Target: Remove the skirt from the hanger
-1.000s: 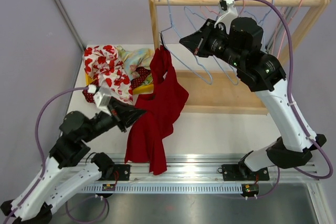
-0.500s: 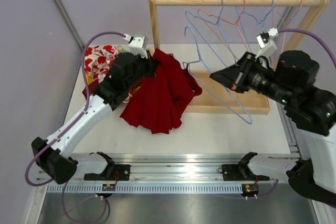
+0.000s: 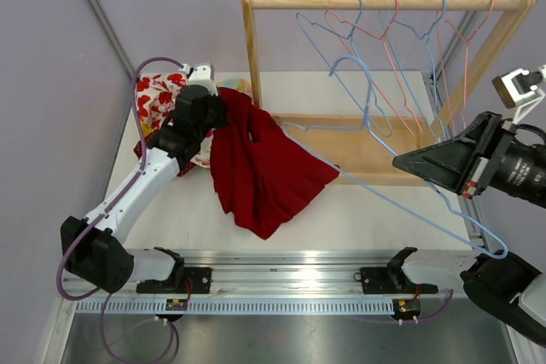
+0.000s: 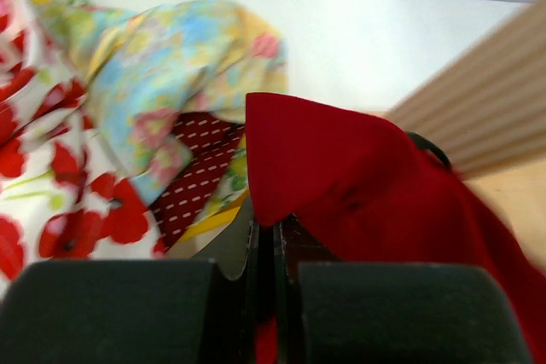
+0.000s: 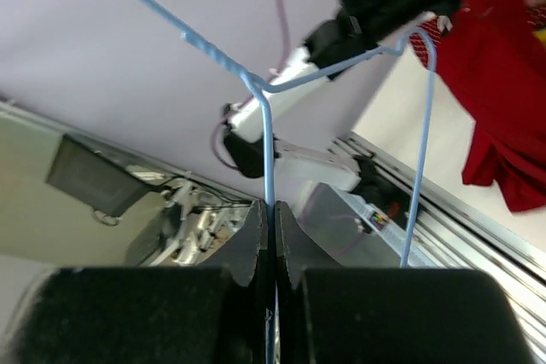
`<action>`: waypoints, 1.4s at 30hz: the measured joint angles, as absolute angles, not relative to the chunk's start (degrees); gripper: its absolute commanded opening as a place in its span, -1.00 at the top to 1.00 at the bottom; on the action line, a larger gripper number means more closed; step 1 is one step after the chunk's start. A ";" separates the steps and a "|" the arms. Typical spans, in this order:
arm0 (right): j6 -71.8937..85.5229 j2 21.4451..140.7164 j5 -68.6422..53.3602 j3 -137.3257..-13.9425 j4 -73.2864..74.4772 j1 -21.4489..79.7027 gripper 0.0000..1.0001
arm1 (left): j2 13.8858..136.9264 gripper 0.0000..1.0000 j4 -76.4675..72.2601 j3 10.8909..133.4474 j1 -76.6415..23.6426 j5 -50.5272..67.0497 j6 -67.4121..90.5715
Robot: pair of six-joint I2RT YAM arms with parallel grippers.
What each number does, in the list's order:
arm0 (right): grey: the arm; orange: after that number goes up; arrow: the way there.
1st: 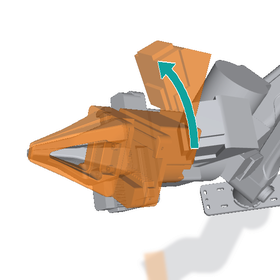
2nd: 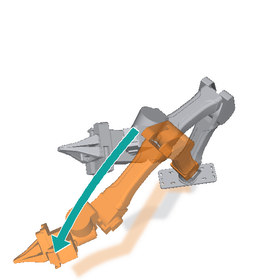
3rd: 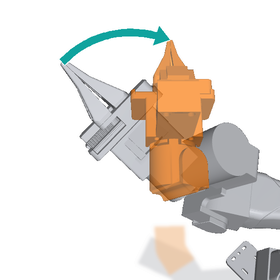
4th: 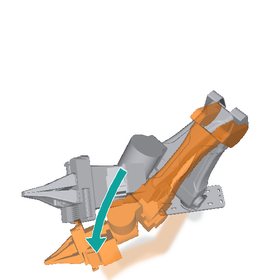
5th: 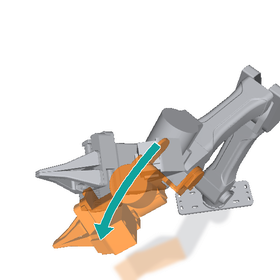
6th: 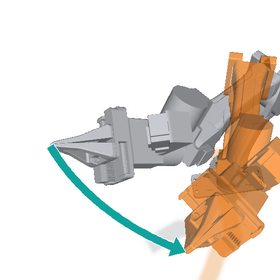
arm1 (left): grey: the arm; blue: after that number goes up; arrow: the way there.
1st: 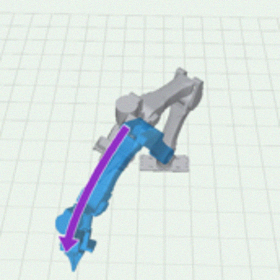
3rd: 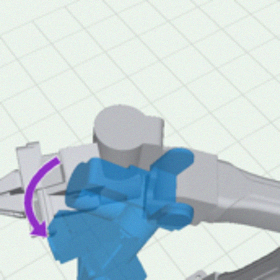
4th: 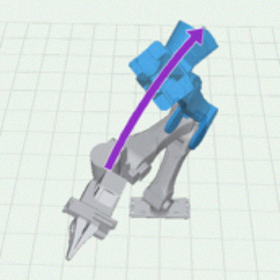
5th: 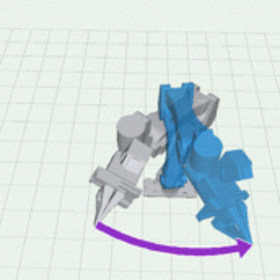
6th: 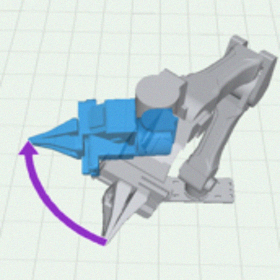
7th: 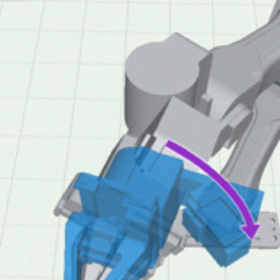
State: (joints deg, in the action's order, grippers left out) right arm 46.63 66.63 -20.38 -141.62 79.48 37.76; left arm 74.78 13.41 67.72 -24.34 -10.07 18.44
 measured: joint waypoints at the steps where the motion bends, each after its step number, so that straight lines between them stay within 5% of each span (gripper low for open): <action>1: 47.22 67.66 -21.71 -144.51 79.05 37.76 1.00 | 74.67 1.00 13.96 67.09 -23.49 -10.55 18.44; 12: 48.27 67.51 -21.54 -147.79 78.89 37.85 1.00 | 70.43 1.00 18.33 60.45 -11.20 -14.74 19.77; 19: 44.77 65.08 -12.58 -135.90 77.60 37.87 1.00 | 61.52 1.00 19.18 62.17 -13.19 -10.35 19.75; 30: 32.88 83.90 -1.96 -141.53 68.40 37.87 1.00 | 77.76 1.00 33.21 107.79 -15.66 -12.03 11.55; 37: 30.15 84.90 1.52 -136.14 61.32 37.56 1.00 | 95.48 1.00 36.69 142.28 -7.57 -10.76 10.79; 42: 29.61 84.47 2.63 -132.29 57.21 35.99 1.00 | 101.25 1.00 32.32 141.99 0.93 -8.12 14.72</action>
State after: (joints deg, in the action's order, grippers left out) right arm 29.61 84.47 2.63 -132.29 57.21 35.99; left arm 101.25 32.32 141.99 0.93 -8.12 14.72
